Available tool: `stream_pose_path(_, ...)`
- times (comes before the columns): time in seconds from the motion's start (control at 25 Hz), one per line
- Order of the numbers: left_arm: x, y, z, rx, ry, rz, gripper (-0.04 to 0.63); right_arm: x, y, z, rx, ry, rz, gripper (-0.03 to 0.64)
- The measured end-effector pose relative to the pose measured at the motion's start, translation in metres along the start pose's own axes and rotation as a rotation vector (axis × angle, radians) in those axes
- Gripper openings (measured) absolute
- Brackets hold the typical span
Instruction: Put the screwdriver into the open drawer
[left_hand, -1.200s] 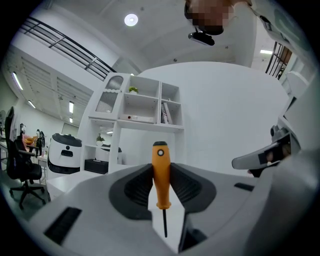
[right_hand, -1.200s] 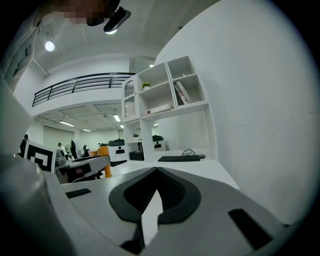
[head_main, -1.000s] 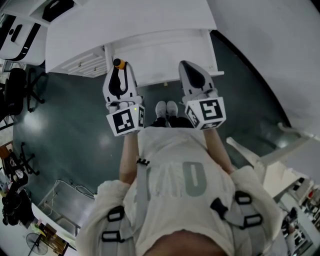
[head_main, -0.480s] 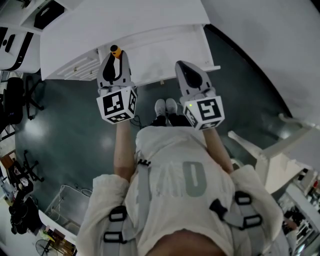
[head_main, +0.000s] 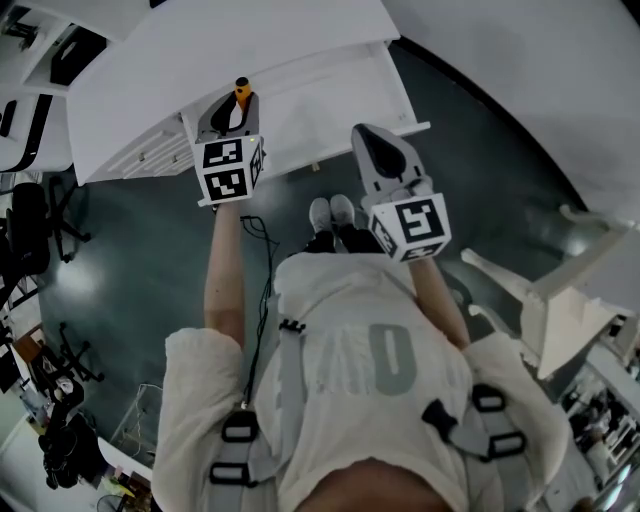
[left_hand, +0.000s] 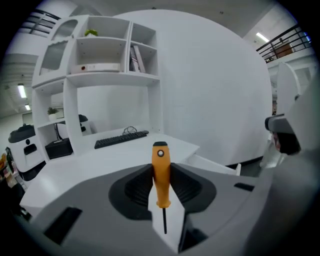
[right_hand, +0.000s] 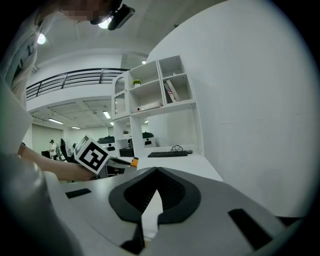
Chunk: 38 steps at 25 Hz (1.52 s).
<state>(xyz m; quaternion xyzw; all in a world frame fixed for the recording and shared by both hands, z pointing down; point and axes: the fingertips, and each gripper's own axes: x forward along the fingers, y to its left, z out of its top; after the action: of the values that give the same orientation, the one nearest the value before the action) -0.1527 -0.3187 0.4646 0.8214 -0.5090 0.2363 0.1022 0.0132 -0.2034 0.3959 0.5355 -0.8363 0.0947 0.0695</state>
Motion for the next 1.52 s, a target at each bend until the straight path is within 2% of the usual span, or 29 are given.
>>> stream_pose_path(0.28, 0.049, -0.026, -0.041, 0.162, 0.164, -0.138, 0.106, -0.01, -0.011, -0.01, 0.01, 0.023, -0.048, -0.005)
stream_pose_path(0.76, 0.119, -0.07, -0.109, 0.264, 0.407, -0.291, 0.106, -0.04, -0.041, -0.035, 0.056, 0.076, -0.17, -0.005)
stream_pose_path(1.08, 0.139, -0.076, -0.15, 0.283, 0.521, -0.315, 0.106, -0.06, -0.063, -0.053, 0.087, 0.114, -0.257, -0.005)
stream_pose_path(1.52, 0.158, -0.084, -0.177, 0.246, 0.593, -0.344, 0.106, -0.063, -0.07, -0.073, 0.099, 0.163, -0.291, -0.005)
